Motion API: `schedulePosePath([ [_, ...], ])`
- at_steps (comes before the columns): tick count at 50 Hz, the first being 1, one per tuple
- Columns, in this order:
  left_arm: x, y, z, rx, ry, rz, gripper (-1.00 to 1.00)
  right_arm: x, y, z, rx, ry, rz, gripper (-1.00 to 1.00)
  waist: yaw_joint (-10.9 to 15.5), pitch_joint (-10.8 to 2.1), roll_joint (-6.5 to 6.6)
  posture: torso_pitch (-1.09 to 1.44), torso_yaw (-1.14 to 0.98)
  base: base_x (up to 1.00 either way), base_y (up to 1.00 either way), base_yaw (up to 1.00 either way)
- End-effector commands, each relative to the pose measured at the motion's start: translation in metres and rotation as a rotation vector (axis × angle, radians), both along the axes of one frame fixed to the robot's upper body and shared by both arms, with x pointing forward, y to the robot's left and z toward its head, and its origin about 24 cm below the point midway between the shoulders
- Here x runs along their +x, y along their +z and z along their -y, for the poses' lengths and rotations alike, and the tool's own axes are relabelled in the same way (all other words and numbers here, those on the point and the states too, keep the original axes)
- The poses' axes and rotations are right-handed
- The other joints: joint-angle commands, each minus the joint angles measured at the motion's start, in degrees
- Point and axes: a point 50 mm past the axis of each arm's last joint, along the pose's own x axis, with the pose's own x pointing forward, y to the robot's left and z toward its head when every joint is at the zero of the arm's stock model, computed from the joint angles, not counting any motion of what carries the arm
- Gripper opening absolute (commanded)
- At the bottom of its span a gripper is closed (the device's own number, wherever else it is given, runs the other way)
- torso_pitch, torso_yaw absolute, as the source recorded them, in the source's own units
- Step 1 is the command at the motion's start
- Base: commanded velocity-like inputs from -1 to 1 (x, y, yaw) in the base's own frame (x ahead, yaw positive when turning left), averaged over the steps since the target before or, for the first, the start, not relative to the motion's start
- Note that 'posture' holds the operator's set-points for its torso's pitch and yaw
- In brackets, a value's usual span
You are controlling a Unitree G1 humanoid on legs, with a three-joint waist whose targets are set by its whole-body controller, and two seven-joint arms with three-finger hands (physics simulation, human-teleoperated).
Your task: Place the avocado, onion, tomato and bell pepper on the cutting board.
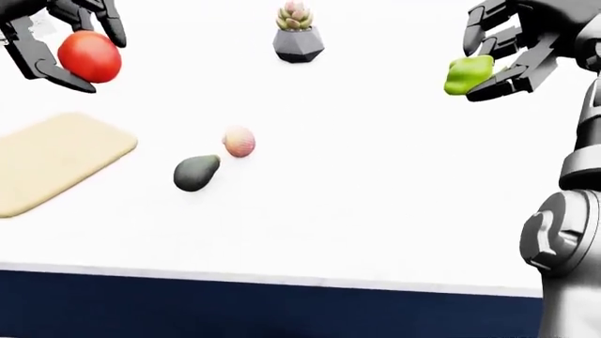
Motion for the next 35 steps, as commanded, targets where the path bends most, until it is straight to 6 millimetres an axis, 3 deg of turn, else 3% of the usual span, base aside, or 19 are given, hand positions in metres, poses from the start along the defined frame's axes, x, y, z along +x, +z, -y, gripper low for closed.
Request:
schedulePosePath([
  [1, -0.006, 0.02, 0.007, 0.002, -0.025, 0.086, -1.0, -0.009, 0.026, 0.0, -0.017, 0.001, 0.115, -1.0, -0.6, -1.69, 0.3, 0.0, 0.0, 0.0, 0.08, 0.0],
  [7, -0.005, 0.015, 0.005, 0.0, -0.028, 0.077, -1.0, -0.01, 0.025, 0.0, -0.018, 0.0, 0.113, -1.0, -0.8, -1.29, -1.6, 0.0, 0.0, 0.0, 0.07, 0.0],
  [11, -0.007, 0.019, 0.004, -0.005, -0.026, 0.091, -1.0, -0.01, 0.029, -0.001, -0.018, 0.0, 0.118, -1.0, -0.5, -1.41, -3.68, 0.0, 0.0, 0.0, 0.08, 0.0],
  [13, -0.008, 0.021, 0.004, -0.006, -0.027, 0.094, -1.0, -0.009, 0.028, -0.002, -0.024, 0.004, 0.117, -1.0, -0.2, -1.4, -5.54, 0.0, 0.0, 0.0, 0.07, 0.0],
  [15, -0.009, 0.022, 0.004, -0.003, -0.027, 0.095, -1.0, -0.009, 0.029, -0.003, -0.026, 0.005, 0.117, -1.0, 0.1, -1.7, -8.65, 0.0, 0.0, 0.0, 0.07, 0.0],
  [16, -0.009, 0.022, 0.003, 0.0, -0.026, 0.095, -1.0, -0.009, 0.03, -0.003, -0.028, 0.006, 0.117, -1.0, 0.0, -1.45, -6.47, 0.0, 0.0, 0.0, 0.07, 0.0],
  [17, -0.009, 0.022, 0.003, 0.001, -0.026, 0.095, -1.0, -0.009, 0.03, -0.003, -0.029, 0.006, 0.119, -1.0, 0.4, -1.83, -7.15, 0.0, 0.0, 0.0, 0.06, 0.0],
  [18, -0.009, 0.023, 0.004, -0.001, -0.028, 0.096, -1.0, -0.009, 0.032, -0.004, -0.028, 0.008, 0.122, -1.0, 0.2, -2.04, -6.89, 0.0, 0.0, 0.0, 0.06, 0.0],
  [25, -0.01, 0.024, 0.004, 0.004, -0.031, 0.099, -1.0, -0.009, 0.032, -0.006, -0.033, 0.014, 0.118, -1.0, 0.6, -1.3, -3.88, 0.0, 0.0, 0.0, 0.06, 0.0],
  [28, -0.011, 0.025, 0.003, -0.005, -0.037, 0.095, -1.0, -0.009, 0.032, -0.005, -0.034, 0.014, 0.116, -1.0, 0.4, -1.29, -1.98, 0.0, 0.0, 0.0, 0.06, 0.0],
  [30, -0.011, 0.026, 0.003, 0.0, -0.035, 0.099, -1.0, -0.009, 0.032, -0.006, -0.033, 0.016, 0.118, -1.0, 0.1, -1.25, -0.23, 0.0, 0.0, 0.0, 0.07, 0.0],
  [32, -0.011, 0.025, 0.002, 0.002, -0.031, 0.1, -1.0, -0.009, 0.032, -0.005, -0.035, 0.011, 0.121, -1.0, -0.3, -1.91, 3.11, 0.0, 0.0, 0.0, 0.06, 0.0],
  [33, -0.011, 0.024, 0.002, 0.004, -0.028, 0.1, -1.0, -0.009, 0.032, -0.005, -0.035, 0.012, 0.118, -1.0, -0.4, -1.62, 2.07, 0.0, 0.0, 0.0, 0.06, 0.0],
  [35, -0.011, 0.024, 0.001, 0.006, -0.026, 0.098, -1.0, -0.009, 0.031, -0.005, -0.037, 0.011, 0.12, -1.0, -0.6, -1.45, 1.79, 0.0, 0.0, 0.0, 0.05, 0.0],
])
